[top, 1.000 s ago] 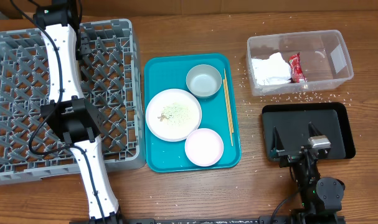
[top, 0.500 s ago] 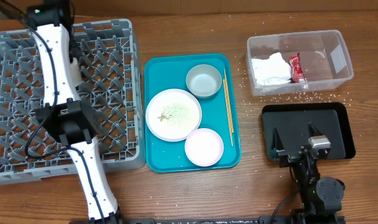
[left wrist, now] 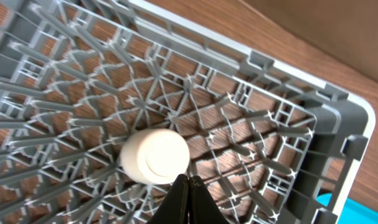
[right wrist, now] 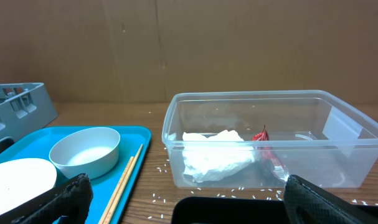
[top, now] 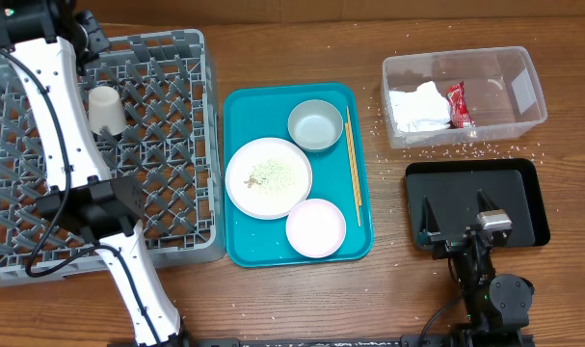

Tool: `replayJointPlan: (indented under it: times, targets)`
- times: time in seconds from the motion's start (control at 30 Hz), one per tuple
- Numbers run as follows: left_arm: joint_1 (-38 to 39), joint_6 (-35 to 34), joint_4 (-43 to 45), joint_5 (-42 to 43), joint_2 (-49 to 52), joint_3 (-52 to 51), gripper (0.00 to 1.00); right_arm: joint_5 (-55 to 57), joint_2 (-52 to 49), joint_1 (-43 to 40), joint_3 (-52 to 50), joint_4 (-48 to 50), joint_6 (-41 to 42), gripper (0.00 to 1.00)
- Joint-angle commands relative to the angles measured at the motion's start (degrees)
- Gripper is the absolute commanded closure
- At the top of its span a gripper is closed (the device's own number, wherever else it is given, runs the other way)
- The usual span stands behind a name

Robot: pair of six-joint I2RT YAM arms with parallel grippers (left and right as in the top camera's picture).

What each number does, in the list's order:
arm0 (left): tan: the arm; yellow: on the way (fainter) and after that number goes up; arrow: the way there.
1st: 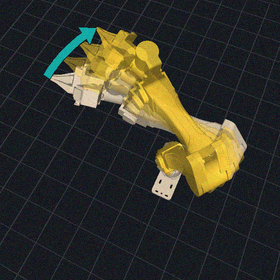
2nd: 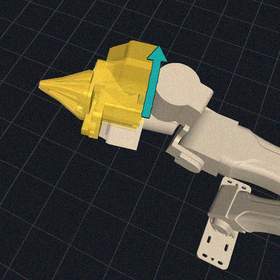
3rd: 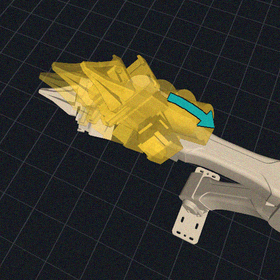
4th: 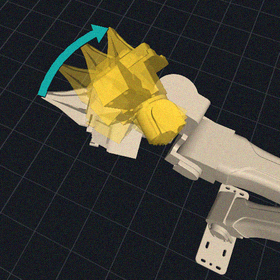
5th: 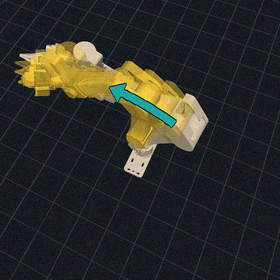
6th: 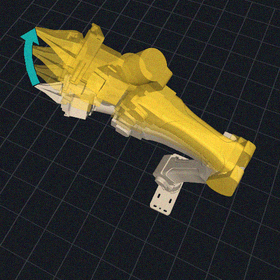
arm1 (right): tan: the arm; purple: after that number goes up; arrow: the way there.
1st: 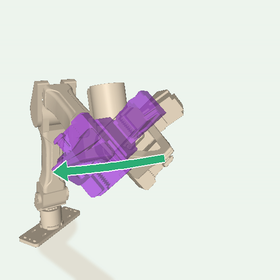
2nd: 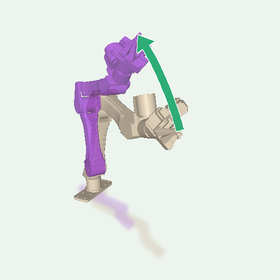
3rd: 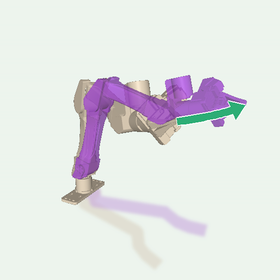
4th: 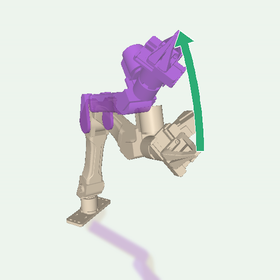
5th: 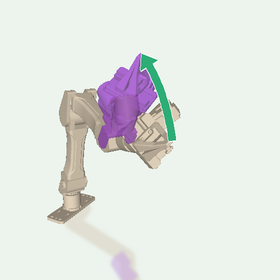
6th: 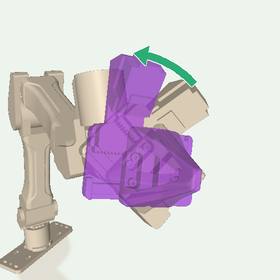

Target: Sort waste into correct bins and load items into the dishwasher

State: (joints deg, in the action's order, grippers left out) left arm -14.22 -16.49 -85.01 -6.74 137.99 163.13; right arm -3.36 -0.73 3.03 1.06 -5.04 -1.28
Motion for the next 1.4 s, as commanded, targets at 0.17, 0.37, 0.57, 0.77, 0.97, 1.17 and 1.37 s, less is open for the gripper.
replayJointPlan:
  times: [0.17, 0.37, 0.57, 0.77, 0.97, 1.17, 1.37]
  targets:
    - [-1.49, 0.85, -2.58, -0.28, 7.85, 0.04, 0.96, 0.72, 0.57, -0.26, -0.59, 0.39, -0.07, 0.0]
    - [-3.08, 0.63, -4.83, -0.28, 8.26, 0.04, 0.96, 0.72, 0.57, -0.26, -0.59, 0.39, -0.07, 0.0]
    - [-4.07, 0.72, -5.44, 0.5, 8.92, -0.39, 0.96, 0.72, 0.57, -0.26, -0.59, 0.37, -0.07, 0.0]
    - [-4.31, 1.53, -3.78, 1.27, 8.96, -4.39, 0.96, 0.72, 0.57, -0.26, -0.59, 0.37, -0.07, 0.0]
    - [-4.35, 1.73, -3.06, 0.81, 8.96, -5.42, 0.96, 0.72, 0.57, -0.26, -0.59, 0.39, -0.07, 0.0]
    - [-5.33, -4.04, -7.19, -8.92, 8.96, -5.42, 0.96, 0.72, 0.57, -0.26, -0.59, 0.37, -0.07, 0.0]
    - [-6.4, -8.28, -9.16, -9.7, 7.87, -3.91, 0.96, 0.72, 0.57, -0.26, -0.59, 0.39, -0.07, 0.0]
